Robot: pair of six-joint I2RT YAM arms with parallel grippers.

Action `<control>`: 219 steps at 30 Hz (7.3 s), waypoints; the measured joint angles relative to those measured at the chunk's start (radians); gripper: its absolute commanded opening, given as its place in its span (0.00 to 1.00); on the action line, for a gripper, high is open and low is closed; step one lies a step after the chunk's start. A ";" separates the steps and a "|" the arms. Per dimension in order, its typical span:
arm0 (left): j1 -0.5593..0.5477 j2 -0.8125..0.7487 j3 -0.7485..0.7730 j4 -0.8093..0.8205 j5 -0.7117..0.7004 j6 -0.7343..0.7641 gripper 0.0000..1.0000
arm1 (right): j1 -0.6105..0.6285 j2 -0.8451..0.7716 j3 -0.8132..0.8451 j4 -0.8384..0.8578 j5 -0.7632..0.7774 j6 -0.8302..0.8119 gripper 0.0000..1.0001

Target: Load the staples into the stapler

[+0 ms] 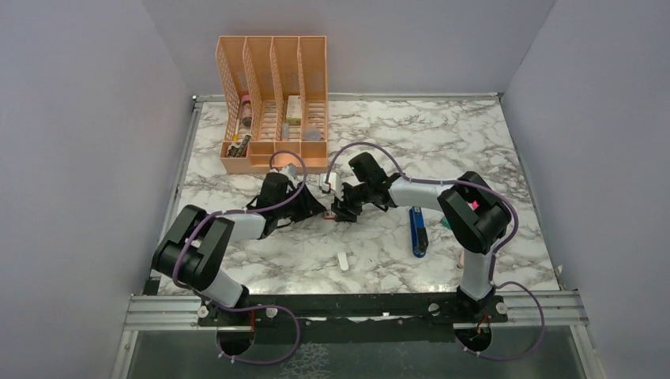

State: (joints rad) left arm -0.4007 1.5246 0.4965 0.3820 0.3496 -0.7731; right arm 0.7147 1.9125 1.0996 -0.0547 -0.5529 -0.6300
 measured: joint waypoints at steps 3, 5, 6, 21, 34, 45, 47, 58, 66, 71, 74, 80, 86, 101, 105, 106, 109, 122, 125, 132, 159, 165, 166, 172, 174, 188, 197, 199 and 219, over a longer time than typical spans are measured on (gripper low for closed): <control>0.000 0.016 0.004 0.016 0.014 0.000 0.40 | 0.000 0.012 0.025 -0.030 -0.010 -0.021 0.44; 0.000 0.021 0.005 0.022 0.025 0.000 0.38 | 0.000 0.013 0.029 -0.043 -0.011 -0.031 0.43; 0.000 0.023 0.005 0.024 0.030 -0.001 0.37 | 0.000 0.013 0.030 -0.045 -0.011 -0.035 0.42; 0.000 0.069 0.004 0.144 0.090 -0.040 0.30 | 0.000 0.013 0.033 -0.051 -0.013 -0.045 0.43; 0.000 0.116 -0.003 0.241 0.119 -0.077 0.31 | 0.000 0.013 0.033 -0.053 -0.015 -0.042 0.45; -0.001 -0.016 -0.123 0.241 -0.002 -0.109 0.34 | 0.000 0.013 0.033 -0.053 -0.014 -0.041 0.45; -0.001 -0.024 -0.135 0.236 -0.028 -0.111 0.35 | 0.000 0.013 0.033 -0.053 -0.014 -0.041 0.46; -0.005 0.052 -0.085 0.230 -0.018 -0.109 0.31 | 0.000 0.013 0.033 -0.053 -0.014 -0.040 0.45; -0.019 0.066 -0.074 0.232 0.025 -0.100 0.30 | 0.004 0.013 0.035 -0.055 -0.014 -0.040 0.45; -0.027 0.073 -0.064 0.237 0.038 -0.090 0.29 | 0.006 0.013 0.035 -0.054 -0.013 -0.037 0.45; -0.027 0.088 -0.062 0.245 0.039 -0.089 0.29 | 0.006 0.013 0.035 -0.054 -0.013 -0.035 0.45; -0.035 0.112 -0.051 0.262 0.047 -0.087 0.28 | 0.006 0.014 0.040 -0.061 -0.010 -0.034 0.46; -0.040 0.124 -0.049 0.278 0.069 -0.084 0.28 | 0.011 0.018 0.046 -0.064 -0.011 -0.034 0.46; -0.031 0.143 -0.050 0.306 0.070 -0.081 0.29 | -0.001 -0.151 -0.121 0.098 0.055 0.201 0.61; -0.030 0.143 -0.050 0.310 0.072 -0.080 0.30 | -0.008 -0.247 -0.147 0.145 0.168 0.362 0.61; -0.029 0.143 -0.050 0.310 0.073 -0.079 0.30 | -0.008 -0.261 -0.145 0.148 0.201 0.410 0.60; -0.026 0.143 -0.050 0.312 0.078 -0.079 0.30 | -0.008 -0.252 -0.093 0.082 0.286 0.560 0.59; -0.025 0.145 -0.050 0.312 0.082 -0.074 0.26 | 0.038 -0.091 0.053 -0.194 0.520 1.047 0.51; -0.025 0.146 -0.050 0.312 0.085 -0.071 0.25 | 0.053 -0.069 0.071 -0.234 0.556 1.087 0.47; -0.024 0.150 -0.050 0.312 0.088 -0.071 0.23 | 0.066 -0.067 0.075 -0.288 0.613 1.140 0.43; -0.024 0.153 -0.050 0.315 0.092 -0.071 0.16 | 0.069 -0.096 0.039 -0.348 0.690 1.207 0.02; -0.024 0.153 -0.050 0.316 0.096 -0.067 0.10 | 0.069 -0.102 0.028 -0.335 0.690 1.206 0.01; -0.021 0.153 -0.050 0.316 0.096 -0.066 0.09 | 0.069 -0.103 0.028 -0.335 0.690 1.206 0.01; 0.006 0.153 -0.050 0.319 0.107 -0.052 0.08 | 0.069 -0.103 0.028 -0.322 0.690 1.196 0.01; 0.022 0.153 -0.050 0.319 0.110 -0.048 0.08 | 0.063 -0.104 0.028 -0.312 0.690 1.185 0.01; 0.146 0.152 -0.050 0.319 0.119 -0.007 0.12 | -0.014 -0.116 0.028 -0.242 0.667 1.084 0.03; 0.239 0.150 -0.050 0.318 0.117 0.023 0.32 | -0.092 -0.116 0.028 -0.214 0.637 1.047 0.25; 0.248 0.148 -0.050 0.318 0.116 0.023 0.41 | -0.100 -0.116 0.028 -0.214 0.637 1.048 0.35; 0.206 -0.279 0.137 -0.355 -0.186 0.103 0.69 | -0.130 -0.473 0.023 -0.346 0.773 1.076 0.60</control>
State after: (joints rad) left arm -0.1944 1.2453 0.6338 0.0269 0.1638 -0.6701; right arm 0.5842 1.4399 1.1225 -0.4004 0.2203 0.4458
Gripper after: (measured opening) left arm 0.684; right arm 0.605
